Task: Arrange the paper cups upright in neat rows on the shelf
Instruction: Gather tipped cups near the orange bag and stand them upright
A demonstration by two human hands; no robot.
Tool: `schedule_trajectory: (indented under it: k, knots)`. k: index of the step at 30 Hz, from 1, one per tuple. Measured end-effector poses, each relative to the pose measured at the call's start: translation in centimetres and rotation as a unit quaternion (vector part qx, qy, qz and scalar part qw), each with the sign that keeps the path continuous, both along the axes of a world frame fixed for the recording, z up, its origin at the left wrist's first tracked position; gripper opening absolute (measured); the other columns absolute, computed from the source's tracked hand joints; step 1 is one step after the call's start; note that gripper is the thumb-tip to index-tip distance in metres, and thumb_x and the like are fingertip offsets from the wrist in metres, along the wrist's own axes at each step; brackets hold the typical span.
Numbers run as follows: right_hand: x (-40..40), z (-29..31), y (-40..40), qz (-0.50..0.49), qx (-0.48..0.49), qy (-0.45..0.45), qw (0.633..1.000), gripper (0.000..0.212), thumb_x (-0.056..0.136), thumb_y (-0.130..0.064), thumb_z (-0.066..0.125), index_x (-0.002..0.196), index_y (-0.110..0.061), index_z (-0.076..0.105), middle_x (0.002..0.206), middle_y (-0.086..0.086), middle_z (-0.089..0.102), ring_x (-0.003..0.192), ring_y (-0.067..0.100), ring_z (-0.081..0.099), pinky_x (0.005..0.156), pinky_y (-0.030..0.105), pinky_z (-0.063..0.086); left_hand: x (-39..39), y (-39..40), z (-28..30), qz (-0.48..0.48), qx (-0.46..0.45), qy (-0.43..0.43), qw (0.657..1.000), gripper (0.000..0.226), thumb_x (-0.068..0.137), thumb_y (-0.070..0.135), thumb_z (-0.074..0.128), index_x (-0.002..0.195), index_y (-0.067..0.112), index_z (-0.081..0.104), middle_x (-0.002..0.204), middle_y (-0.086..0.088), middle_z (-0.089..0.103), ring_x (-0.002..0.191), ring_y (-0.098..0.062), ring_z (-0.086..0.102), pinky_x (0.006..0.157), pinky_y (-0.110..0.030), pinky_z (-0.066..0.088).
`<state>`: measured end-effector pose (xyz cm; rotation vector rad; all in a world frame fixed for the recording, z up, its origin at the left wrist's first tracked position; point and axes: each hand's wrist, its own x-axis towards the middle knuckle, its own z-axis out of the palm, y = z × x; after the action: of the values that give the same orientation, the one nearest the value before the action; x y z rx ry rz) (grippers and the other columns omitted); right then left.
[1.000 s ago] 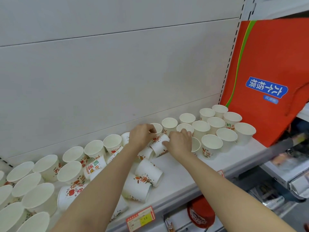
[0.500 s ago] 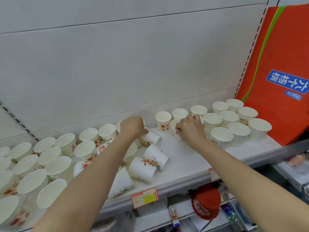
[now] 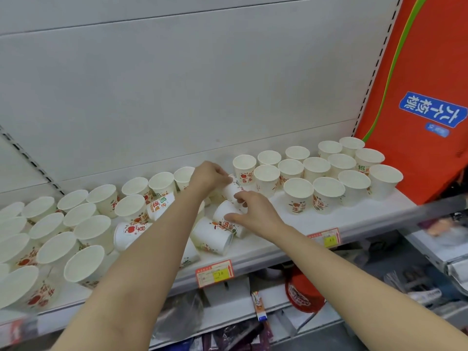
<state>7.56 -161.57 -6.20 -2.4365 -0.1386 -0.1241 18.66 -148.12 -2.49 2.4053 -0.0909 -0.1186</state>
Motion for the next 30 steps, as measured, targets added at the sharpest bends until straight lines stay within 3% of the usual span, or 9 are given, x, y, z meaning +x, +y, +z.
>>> schedule_trajectory:
  k: [7,10,13,16,19,26,30]
  knots:
    - [-0.1,-1.3,1.0,-0.052,-0.028,0.057,0.997,0.066,0.064,-0.059,0.074,0.111,-0.017,0.056,0.106,0.002,0.063,0.100,0.022,0.056,0.077,0.037,0.049,-2.5,-0.7,-0.3,-0.068,0.043,-0.112,0.990,0.007,0.076,0.031,0.076,0.077,0.026,0.072,0.077,0.013,0.068,0.078,-0.008,0.061,0.064,-0.028,0.048]
    - [-0.6,-1.9,1.2,-0.053,0.003,0.071,0.996,0.062,0.064,-0.056,0.074,0.110,-0.018,0.059,0.105,0.001,0.065,0.098,0.021,0.058,0.076,0.037,0.050,-3.7,-1.2,-0.7,-0.075,0.088,-0.143,0.983,0.006,0.077,0.031,0.074,0.081,0.026,0.072,0.078,0.013,0.064,0.080,-0.008,0.059,0.058,-0.024,0.041]
    - [-1.2,-2.1,0.2,-0.064,0.063,0.087,0.992,0.063,0.064,-0.052,0.076,0.114,-0.018,0.058,0.108,-0.001,0.064,0.099,0.019,0.059,0.077,0.034,0.049,-4.2,-1.3,-1.2,-0.081,0.089,-0.137,0.983,0.008,0.077,0.031,0.075,0.084,0.027,0.073,0.085,0.012,0.068,0.084,-0.010,0.061,0.065,-0.029,0.048]
    - [-2.1,-2.1,-2.3,-0.091,0.128,0.093,0.983,0.066,0.063,-0.048,0.077,0.118,-0.019,0.054,0.110,-0.001,0.062,0.094,0.018,0.061,0.077,0.039,0.055,-4.4,-1.2,-1.1,-0.078,0.072,-0.146,0.984,0.019,0.077,0.033,0.077,0.095,0.028,0.073,0.096,0.012,0.068,0.085,-0.008,0.061,0.072,-0.029,0.050]
    - [-3.0,-1.8,-4.7,-0.106,0.180,0.068,0.976,0.064,0.069,-0.037,0.078,0.122,-0.021,0.047,0.110,-0.003,0.058,0.092,0.013,0.058,0.072,0.028,0.051,-4.9,-0.8,-0.4,-0.064,0.054,-0.163,0.983,0.022,0.078,0.033,0.077,0.099,0.028,0.073,0.098,0.013,0.065,0.085,-0.007,0.060,0.073,-0.029,0.048]
    - [-1.6,-2.7,-5.0,-0.100,0.170,-0.030,0.980,0.071,0.070,-0.028,0.078,0.128,-0.020,0.040,0.131,-0.003,0.047,0.119,0.015,0.044,0.094,0.030,0.039,-7.4,1.6,-0.2,-0.058,0.015,-0.154,0.986,0.025,0.079,0.029,0.079,0.103,0.026,0.073,0.103,0.013,0.067,0.089,-0.007,0.062,0.082,-0.030,0.050]
    - [-0.7,-3.6,-5.3,-0.101,0.171,-0.040,0.979,0.073,0.064,-0.027,0.081,0.126,-0.023,0.042,0.129,-0.004,0.051,0.118,0.017,0.048,0.093,0.031,0.042,-8.8,3.5,0.0,-0.097,0.064,-0.125,0.985,0.030,0.079,0.030,0.079,0.108,0.028,0.072,0.114,0.011,0.067,0.101,-0.008,0.059,0.087,-0.031,0.048]
